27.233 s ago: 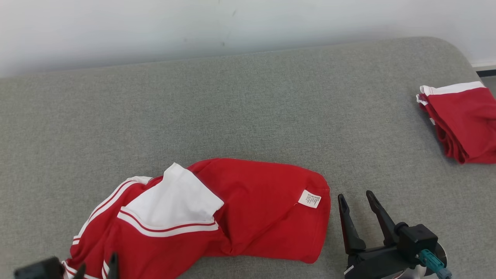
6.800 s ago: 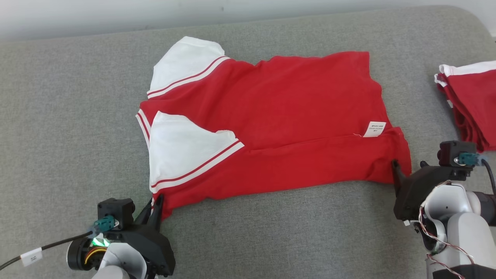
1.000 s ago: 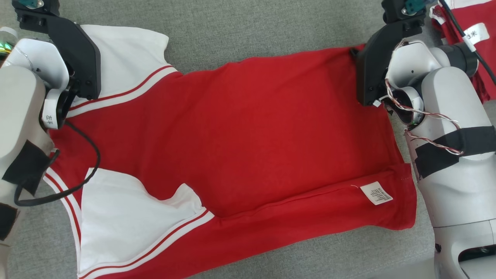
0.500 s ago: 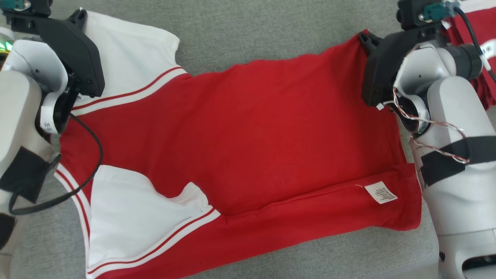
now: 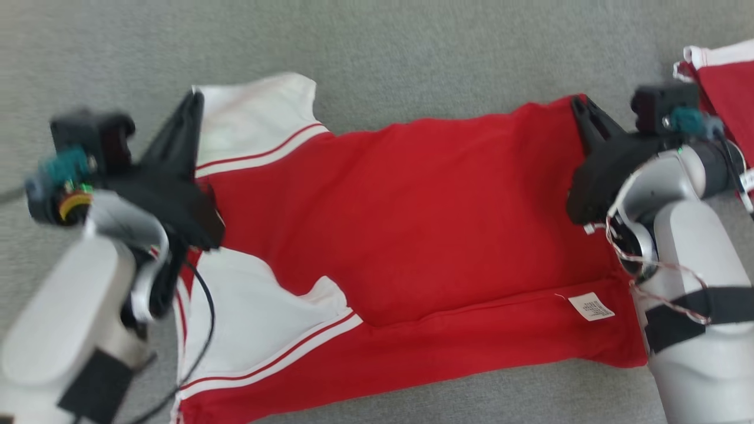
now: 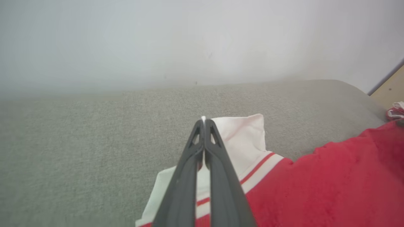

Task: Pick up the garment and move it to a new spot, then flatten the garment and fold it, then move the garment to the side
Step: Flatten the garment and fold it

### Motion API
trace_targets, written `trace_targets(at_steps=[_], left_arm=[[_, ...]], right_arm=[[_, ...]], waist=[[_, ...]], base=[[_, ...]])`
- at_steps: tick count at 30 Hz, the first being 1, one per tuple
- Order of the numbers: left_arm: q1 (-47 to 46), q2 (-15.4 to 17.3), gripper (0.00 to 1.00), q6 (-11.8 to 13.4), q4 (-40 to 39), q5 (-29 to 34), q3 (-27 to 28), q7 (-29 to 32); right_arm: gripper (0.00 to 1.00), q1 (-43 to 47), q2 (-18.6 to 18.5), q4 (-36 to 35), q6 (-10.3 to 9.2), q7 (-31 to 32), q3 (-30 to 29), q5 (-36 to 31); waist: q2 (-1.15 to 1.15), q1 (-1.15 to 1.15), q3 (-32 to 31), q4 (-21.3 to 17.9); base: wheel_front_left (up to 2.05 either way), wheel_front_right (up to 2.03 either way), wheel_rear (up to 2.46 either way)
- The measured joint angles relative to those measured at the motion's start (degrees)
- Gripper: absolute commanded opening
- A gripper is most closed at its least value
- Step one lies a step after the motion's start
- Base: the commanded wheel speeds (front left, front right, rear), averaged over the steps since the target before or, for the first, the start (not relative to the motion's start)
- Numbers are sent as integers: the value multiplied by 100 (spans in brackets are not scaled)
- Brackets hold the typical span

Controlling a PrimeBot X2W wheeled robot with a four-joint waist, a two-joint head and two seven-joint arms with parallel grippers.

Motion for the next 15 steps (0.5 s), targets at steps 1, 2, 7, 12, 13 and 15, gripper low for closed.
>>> trace_targets(at_steps=[1,2,7,12,13,15], left_arm=[[174,-27,0,46,-100,-16,20,-122],[334,-31,0,66,-194,-13,8,-214],[1102,-124,0,66,-786,-67,40,-847],[1838,-155,0,270,-1207,-71,49,-1220],[1964,-153,0,301,-1273,-86,37,-1249],[2195,-147,0,376,-1391,-149,38,-1292]], right_arm=[[0,105,8,-53,0,-124,-68,-37],[0,213,18,-107,0,-248,-130,-107],[0,765,79,-266,0,-797,-472,-486],[0,1196,227,-266,0,-1169,-649,-624],[0,1255,231,-267,0,-1224,-666,-661],[0,1382,214,-258,0,-1256,-670,-704]], waist=[[0,0,-54,29],[0,0,-110,59],[0,-1,-371,194],[0,-1,-605,297],[0,-1,-647,315],[-1,-1,-720,346]], base=[[0,0,0],[0,0,0],[0,0,0],[0,0,0],[0,0,0],[0,0,0]])
